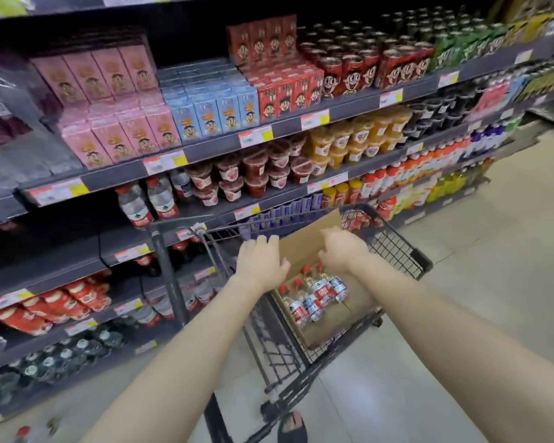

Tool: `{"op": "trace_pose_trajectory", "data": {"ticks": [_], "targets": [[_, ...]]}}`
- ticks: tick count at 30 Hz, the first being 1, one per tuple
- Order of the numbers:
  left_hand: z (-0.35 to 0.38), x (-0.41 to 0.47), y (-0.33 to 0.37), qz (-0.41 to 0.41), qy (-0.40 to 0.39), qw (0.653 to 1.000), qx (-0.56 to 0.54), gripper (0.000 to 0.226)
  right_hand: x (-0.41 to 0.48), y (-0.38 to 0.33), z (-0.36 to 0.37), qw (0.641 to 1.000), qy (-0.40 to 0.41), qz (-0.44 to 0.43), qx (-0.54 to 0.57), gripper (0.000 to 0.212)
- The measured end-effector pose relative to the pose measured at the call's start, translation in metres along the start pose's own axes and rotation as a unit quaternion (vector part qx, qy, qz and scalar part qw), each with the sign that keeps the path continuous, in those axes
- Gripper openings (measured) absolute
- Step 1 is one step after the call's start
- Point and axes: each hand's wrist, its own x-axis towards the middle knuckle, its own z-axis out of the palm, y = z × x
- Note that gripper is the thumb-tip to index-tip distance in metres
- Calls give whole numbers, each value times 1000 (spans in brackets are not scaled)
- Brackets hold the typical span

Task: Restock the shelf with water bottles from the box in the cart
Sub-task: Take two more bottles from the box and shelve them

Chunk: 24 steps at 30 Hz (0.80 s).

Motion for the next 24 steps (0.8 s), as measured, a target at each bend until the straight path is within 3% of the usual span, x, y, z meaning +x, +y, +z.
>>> {"op": "trace_pose_trajectory", "data": {"ticks": [5, 10, 15, 24], "targets": [[20, 52, 5, -43, -46, 998, 20, 57, 50, 21, -1, 999, -35, 2, -5, 64], [43, 96, 20, -69, -62, 996, -2, 56, 83, 50, 10, 997, -80, -10, -11, 45], [77, 133, 50, -108, -89, 990, -24, 57, 116, 91, 36, 993, -116, -28, 9, 39], [161, 181, 111, -238, -191, 947, -98, 57, 210, 164, 109, 968, -251, -25, 16, 26]]}}
